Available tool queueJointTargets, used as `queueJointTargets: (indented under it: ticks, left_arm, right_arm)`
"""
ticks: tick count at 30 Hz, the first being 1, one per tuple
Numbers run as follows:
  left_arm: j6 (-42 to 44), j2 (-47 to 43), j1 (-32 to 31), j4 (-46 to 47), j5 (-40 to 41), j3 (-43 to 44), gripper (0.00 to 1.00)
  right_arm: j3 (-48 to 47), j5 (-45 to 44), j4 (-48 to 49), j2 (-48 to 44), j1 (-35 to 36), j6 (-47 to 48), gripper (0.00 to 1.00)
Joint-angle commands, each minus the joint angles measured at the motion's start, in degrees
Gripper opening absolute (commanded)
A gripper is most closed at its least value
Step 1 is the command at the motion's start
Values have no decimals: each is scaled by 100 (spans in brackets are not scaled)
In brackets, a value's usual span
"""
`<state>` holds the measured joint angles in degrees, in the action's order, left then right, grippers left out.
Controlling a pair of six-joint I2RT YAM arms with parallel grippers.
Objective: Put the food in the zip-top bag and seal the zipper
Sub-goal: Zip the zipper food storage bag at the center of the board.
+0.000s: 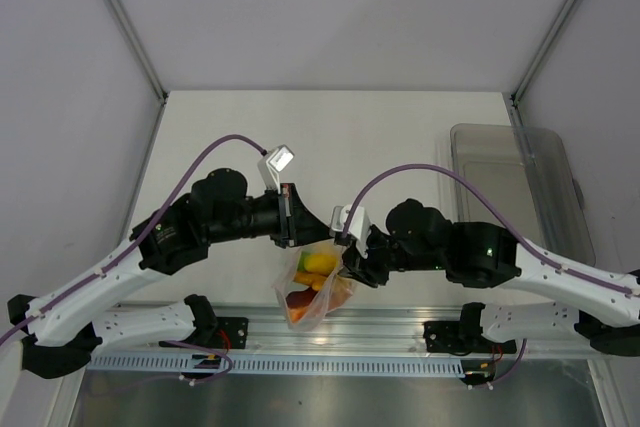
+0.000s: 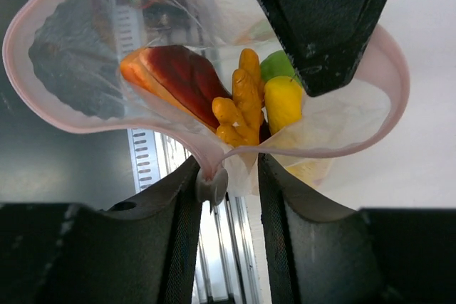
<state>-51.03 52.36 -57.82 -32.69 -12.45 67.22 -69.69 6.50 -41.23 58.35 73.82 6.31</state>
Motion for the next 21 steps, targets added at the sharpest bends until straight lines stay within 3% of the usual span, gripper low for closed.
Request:
queueJointTargets:
  ticks: [1, 8, 11, 16, 21]
  left_arm:
    - [-127, -68, 34, 395, -170, -25, 1]
    - [-171, -103, 34, 395, -100, -60, 1]
    - [-180, -94, 34, 421, -117, -60, 1]
    - [-127, -94, 34, 395, -144, -60, 0]
    - [110, -270, 34, 149, -13, -95, 1]
  right_arm:
    - [-299, -508, 300, 36, 158, 99, 37]
    - [-247, -1202, 441, -34, 404, 73, 30]
    - [-212, -1388, 511, -52, 492, 46, 22]
    - [-194, -1704, 502, -25, 528, 11, 0]
    - [-159, -2047, 441, -104, 537, -77, 0]
